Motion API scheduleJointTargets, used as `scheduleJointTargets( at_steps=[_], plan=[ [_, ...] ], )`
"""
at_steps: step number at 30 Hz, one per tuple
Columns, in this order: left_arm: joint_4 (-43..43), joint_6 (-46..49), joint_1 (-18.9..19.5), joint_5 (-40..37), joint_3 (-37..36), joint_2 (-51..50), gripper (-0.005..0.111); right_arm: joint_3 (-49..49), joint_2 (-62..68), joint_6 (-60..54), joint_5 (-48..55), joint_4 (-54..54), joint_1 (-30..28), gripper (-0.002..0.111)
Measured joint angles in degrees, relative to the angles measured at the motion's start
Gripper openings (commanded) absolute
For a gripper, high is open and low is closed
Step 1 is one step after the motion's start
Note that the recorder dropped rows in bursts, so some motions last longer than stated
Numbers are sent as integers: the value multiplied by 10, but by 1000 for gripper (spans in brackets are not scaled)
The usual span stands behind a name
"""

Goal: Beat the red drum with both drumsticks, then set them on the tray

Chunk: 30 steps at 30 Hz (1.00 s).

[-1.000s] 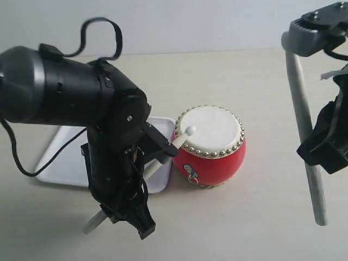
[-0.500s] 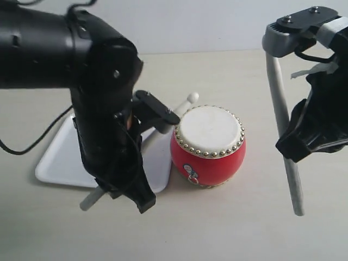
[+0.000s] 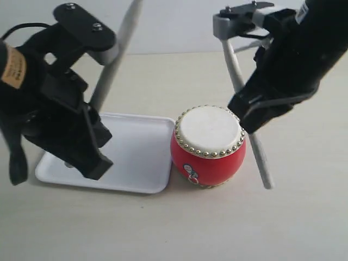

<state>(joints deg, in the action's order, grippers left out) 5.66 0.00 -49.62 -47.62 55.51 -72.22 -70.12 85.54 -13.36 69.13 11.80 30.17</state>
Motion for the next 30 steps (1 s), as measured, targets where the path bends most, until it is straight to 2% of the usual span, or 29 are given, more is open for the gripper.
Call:
scheduleJointTargets(
  at_steps=[5, 10, 16, 24, 30],
  plan=[
    [6, -23, 94, 63, -59, 50, 0, -80, 42, 0, 5, 34, 0, 0],
    [6, -35, 184, 98, -79, 56, 0, -127, 72, -1, 6, 47, 0, 0],
    [6, -35, 242, 120, -80, 54, 0, -165, 97, -10, 7, 45, 17, 0],
    [6, -41, 348, 122, -80, 48, 0, -281, 197, -11, 12, -44, 116, 0],
    [6, -41, 368, 122, -80, 48, 0, -395, 325, -34, 11, -105, 153, 0]
  ],
)
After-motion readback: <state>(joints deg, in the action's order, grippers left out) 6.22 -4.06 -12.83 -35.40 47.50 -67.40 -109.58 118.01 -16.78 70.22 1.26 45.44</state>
